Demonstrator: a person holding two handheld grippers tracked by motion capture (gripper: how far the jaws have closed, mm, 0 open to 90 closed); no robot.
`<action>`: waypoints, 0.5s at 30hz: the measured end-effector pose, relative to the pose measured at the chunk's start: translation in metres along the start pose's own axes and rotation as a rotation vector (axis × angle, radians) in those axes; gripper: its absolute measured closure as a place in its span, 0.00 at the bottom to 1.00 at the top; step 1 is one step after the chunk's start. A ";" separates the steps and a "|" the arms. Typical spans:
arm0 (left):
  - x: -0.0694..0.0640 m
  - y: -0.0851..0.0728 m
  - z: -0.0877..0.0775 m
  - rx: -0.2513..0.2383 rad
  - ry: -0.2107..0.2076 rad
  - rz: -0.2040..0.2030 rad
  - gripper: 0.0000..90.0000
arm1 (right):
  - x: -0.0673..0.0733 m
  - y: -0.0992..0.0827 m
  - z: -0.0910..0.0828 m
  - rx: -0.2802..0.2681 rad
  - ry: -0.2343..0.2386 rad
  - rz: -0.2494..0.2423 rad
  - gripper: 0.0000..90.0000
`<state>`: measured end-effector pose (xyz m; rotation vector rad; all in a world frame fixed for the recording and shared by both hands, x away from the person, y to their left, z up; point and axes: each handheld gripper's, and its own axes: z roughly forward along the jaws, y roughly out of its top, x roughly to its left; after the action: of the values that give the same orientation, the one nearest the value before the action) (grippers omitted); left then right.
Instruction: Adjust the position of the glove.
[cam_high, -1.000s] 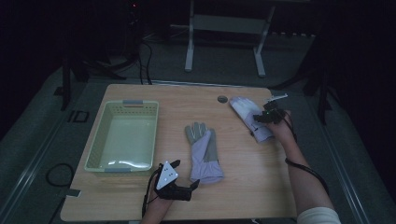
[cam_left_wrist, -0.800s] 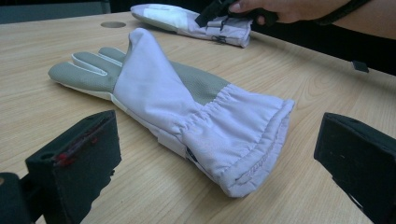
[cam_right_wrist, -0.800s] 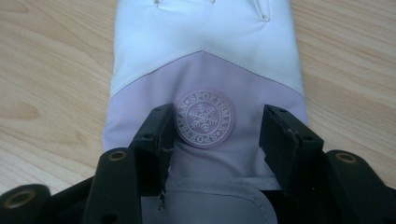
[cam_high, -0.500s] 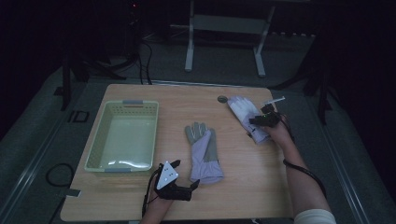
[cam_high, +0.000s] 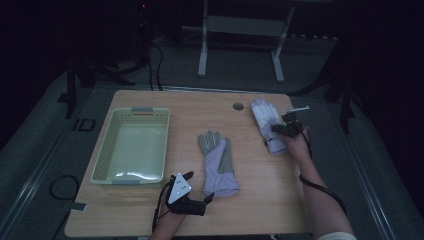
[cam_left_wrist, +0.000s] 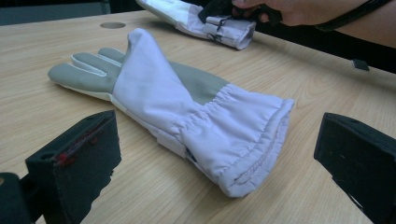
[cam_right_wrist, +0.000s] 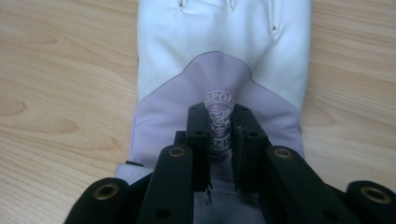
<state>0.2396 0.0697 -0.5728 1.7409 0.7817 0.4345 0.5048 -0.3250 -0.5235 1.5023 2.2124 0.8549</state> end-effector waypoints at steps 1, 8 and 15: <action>0.000 0.000 0.000 0.000 -0.002 -0.002 0.01 | 0.001 0.000 -0.004 0.001 0.002 0.003 0.88; 0.000 0.000 0.000 -0.004 -0.001 -0.005 0.01 | 0.008 -0.012 -0.037 -0.064 0.020 0.016 0.88; 0.000 0.000 0.001 0.001 -0.003 -0.005 0.01 | 0.023 -0.028 -0.077 -0.114 -0.016 0.053 0.88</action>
<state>0.2401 0.0691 -0.5727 1.7395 0.7836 0.4284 0.4315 -0.3341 -0.4815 1.5140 2.0834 0.9653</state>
